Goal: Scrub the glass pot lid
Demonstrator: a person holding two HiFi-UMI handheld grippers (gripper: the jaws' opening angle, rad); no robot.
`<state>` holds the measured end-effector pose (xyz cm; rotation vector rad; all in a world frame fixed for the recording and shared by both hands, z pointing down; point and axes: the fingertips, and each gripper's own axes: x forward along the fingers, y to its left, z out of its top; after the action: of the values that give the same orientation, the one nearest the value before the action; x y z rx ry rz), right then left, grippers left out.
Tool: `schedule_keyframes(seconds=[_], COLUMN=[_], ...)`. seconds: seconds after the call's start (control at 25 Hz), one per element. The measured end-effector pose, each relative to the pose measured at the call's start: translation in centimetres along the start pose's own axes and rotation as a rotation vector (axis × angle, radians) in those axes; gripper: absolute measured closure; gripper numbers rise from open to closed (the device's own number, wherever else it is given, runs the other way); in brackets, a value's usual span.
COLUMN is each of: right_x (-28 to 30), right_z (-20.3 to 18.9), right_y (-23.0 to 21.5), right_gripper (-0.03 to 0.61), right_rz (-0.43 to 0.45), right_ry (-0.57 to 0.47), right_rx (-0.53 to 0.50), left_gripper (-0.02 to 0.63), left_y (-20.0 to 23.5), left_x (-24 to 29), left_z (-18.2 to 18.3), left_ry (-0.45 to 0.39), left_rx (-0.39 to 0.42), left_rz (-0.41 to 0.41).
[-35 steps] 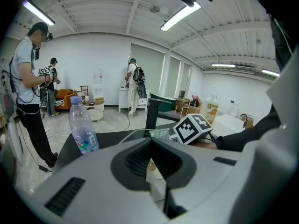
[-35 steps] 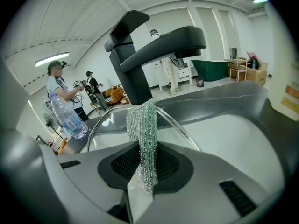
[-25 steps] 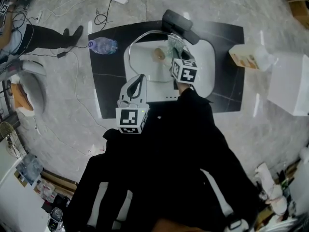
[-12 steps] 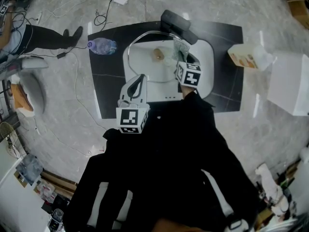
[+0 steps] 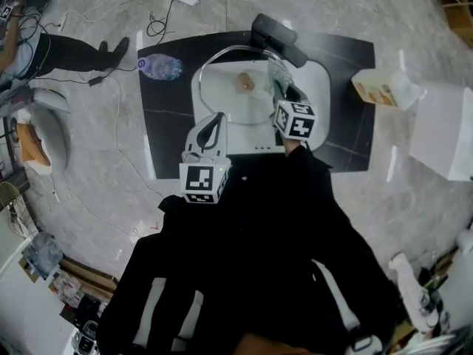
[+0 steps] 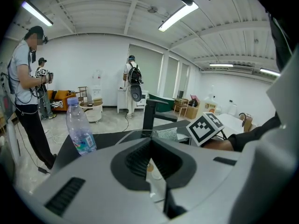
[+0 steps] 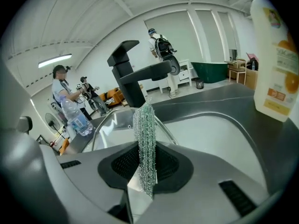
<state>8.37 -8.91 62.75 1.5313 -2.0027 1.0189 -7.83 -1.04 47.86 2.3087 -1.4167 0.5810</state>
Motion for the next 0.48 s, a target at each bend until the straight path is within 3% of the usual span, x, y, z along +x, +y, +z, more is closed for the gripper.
schedule_keyframes(seconds=[0.48], right_x=[1.8], right_z=[-0.5], right_y=[9.5], right_gripper=[0.509], right_rz=[0.207], right_ry=[0.022], right_rx=[-0.043], left_gripper=[0.611], left_y=[1.7], left_x=[-1.4], left_z=[-0.4], left_ry=[-0.011], left_rx=[-0.034], left_rz=[0.055])
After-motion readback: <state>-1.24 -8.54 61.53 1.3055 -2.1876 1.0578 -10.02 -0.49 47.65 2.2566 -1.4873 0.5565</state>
